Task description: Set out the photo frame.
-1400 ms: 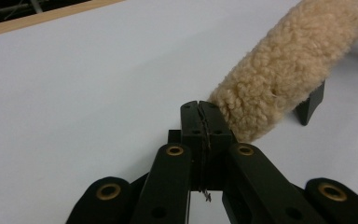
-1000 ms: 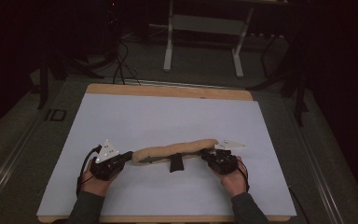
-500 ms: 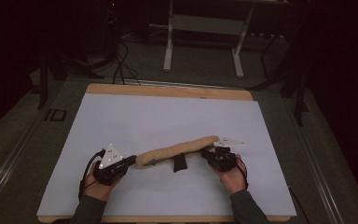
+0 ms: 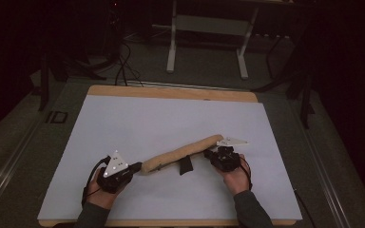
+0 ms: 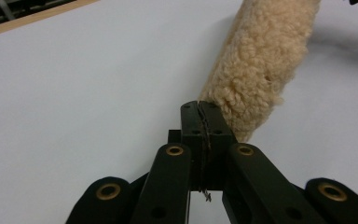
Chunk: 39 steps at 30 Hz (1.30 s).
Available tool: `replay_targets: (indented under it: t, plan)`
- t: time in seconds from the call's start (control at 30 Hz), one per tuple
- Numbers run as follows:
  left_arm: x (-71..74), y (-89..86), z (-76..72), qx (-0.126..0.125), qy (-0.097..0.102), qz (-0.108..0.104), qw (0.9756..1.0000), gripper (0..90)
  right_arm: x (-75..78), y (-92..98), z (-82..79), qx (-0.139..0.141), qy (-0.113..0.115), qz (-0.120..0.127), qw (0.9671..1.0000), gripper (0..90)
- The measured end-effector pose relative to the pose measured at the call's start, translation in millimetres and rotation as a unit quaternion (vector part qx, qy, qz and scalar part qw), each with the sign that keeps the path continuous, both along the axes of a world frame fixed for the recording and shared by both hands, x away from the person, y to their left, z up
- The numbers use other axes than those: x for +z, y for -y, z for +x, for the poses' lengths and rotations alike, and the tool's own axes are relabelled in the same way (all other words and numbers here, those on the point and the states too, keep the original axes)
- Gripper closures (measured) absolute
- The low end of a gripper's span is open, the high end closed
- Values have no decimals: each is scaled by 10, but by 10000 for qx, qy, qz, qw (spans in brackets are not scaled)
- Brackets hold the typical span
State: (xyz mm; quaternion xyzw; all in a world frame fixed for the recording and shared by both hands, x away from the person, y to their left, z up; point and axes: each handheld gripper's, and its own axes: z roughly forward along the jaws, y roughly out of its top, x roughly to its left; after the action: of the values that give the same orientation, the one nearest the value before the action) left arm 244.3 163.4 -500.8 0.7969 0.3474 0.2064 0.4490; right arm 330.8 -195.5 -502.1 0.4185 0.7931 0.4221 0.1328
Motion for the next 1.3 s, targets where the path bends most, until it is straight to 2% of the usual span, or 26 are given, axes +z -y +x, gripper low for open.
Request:
replay_targets:
  t: [0.87,1.07,1.3]
  plan:
    - [1,121,-99,-296,42,69,9995,900,41,-157,44,92,-5,19,10000,899]
    - [-2,151,-102,-364,28,28,9993,900,43,-194,52,137,-8,-12,9999,900]
    - [-6,147,-57,-306,19,22,9995,900,45,-218,66,139,-15,-17,9999,900]
